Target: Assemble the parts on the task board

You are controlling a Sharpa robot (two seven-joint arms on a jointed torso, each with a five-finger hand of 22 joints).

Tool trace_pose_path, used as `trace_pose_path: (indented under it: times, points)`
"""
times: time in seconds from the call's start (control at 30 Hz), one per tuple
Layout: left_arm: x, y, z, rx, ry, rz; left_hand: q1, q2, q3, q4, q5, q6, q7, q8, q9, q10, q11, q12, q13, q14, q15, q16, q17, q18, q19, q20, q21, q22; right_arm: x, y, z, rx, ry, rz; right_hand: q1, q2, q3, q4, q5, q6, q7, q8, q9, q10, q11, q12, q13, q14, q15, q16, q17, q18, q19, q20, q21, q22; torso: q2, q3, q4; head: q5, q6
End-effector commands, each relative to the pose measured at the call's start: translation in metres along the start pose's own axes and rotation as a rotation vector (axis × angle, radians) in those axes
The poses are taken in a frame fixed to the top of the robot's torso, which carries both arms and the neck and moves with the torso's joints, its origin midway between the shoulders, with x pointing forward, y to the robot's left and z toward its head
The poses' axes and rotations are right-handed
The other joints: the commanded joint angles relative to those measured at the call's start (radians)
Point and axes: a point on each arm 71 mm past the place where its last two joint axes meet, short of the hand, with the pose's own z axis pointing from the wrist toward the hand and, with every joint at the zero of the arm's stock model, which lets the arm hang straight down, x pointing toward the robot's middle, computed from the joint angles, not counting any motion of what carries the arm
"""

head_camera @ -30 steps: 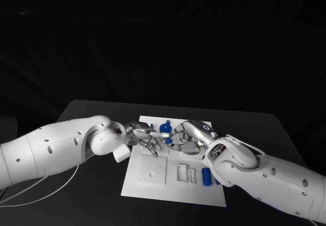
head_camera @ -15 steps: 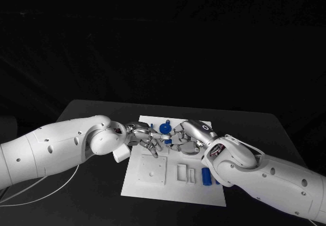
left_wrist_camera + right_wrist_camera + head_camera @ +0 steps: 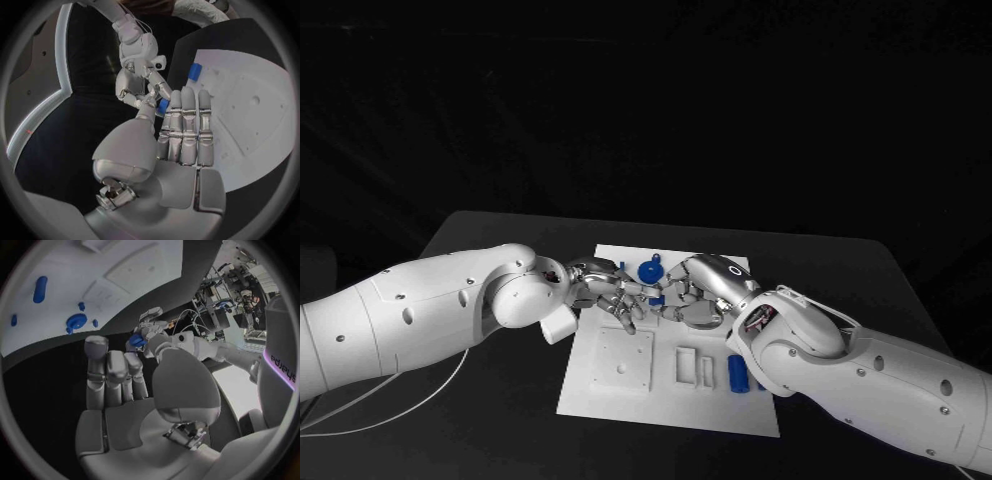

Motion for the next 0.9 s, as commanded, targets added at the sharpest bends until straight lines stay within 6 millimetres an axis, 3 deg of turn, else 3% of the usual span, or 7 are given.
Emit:
trace_pose_path:
  times: [0.03, 0.4, 0.57, 0.77, 0.9]
  points:
    - [0.0015, -0.0032, 0.001, 0.013, 0.008, 0.0, 0.009, 0.013, 0.003, -0.014, 0.014, 0.014, -0.003, 0.007, 0.001, 0.001, -0.008, 0.004, -0.002, -0.001, -0.009, 0.006, 0.001, -0.015, -0.004, -0.004, 0.008, 0.002, 0.0016, 0.0026, -0.0003, -0.017, 0.012, 0.002, 0.004, 0.001, -0.007, 0.0, 0.005, 0.002, -0.001, 0.004, -0.001, 0.007, 0.004, -0.003, 0.001, 0.005, -0.001, -0.004, 0.002, -0.011, 0.049, -0.007, 0.005, 0.032, 0.0, -0.0005, 0.0004, 0.0, -0.002]
    - [0.0026, -0.0036, 0.0019, 0.006, 0.019, 0.01, 0.091, 0.034, 0.03, -0.091, 0.087, 0.079, -0.028, 0.014, 0.028, 0.021, -0.019, -0.01, -0.014, 0.006, -0.019, 0.019, 0.006, -0.015, -0.005, -0.014, 0.033, 0.015, 0.0025, 0.0012, 0.0, -0.009, 0.02, 0.0, 0.005, 0.003, -0.008, 0.001, 0.003, 0.002, -0.001, 0.004, -0.001, 0.005, 0.004, -0.004, 0.001, 0.004, 0.0, -0.006, 0.001, -0.01, 0.049, -0.007, 0.002, 0.031, 0.0, -0.0009, 0.0006, -0.001, -0.005]
    - [0.0025, -0.0043, 0.002, 0.014, 0.014, 0.01, 0.107, 0.048, 0.046, -0.118, 0.131, 0.113, -0.04, 0.028, 0.077, 0.067, -0.031, -0.012, -0.02, 0.028, -0.034, 0.04, 0.016, -0.014, 0.003, -0.03, 0.068, 0.037, 0.003, 0.0001, 0.0003, -0.005, 0.023, -0.002, 0.005, 0.003, -0.008, 0.001, 0.003, 0.002, -0.001, 0.004, -0.001, 0.005, 0.004, -0.004, 0.001, 0.004, 0.0, -0.006, 0.001, -0.01, 0.049, -0.007, 0.002, 0.031, 0.0, -0.0003, 0.0001, -0.001, -0.006]
    - [0.0009, -0.0052, 0.002, 0.025, -0.009, -0.014, 0.073, 0.051, 0.06, -0.136, 0.178, 0.13, -0.05, 0.029, 0.152, 0.108, -0.043, -0.013, -0.019, 0.049, -0.048, 0.07, 0.033, -0.015, 0.0, -0.045, 0.12, 0.071, 0.0031, -0.001, 0.0002, -0.003, 0.021, 0.004, 0.004, 0.002, -0.009, 0.001, 0.003, -0.003, 0.001, 0.003, -0.002, 0.0, 0.005, -0.01, -0.003, 0.001, 0.0, -0.012, -0.002, -0.009, 0.047, -0.006, -0.007, 0.028, -0.001, -0.0001, -0.0006, 0.0, -0.008]
    - [-0.0016, -0.0056, 0.0015, 0.036, -0.041, -0.063, 0.036, 0.047, 0.077, -0.153, 0.215, 0.146, -0.061, 0.026, 0.212, 0.128, -0.053, 0.003, -0.003, 0.063, -0.058, 0.103, 0.051, -0.015, 0.001, -0.057, 0.156, 0.093, 0.0002, -0.0028, -0.0008, -0.002, -0.012, 0.021, -0.001, -0.005, -0.014, 0.006, 0.003, -0.066, 0.019, 0.004, -0.003, -0.013, 0.016, -0.026, -0.016, -0.009, 0.008, -0.033, -0.015, -0.002, 0.043, -0.001, -0.043, 0.017, 0.0, 0.0001, 0.0002, 0.001, -0.007]
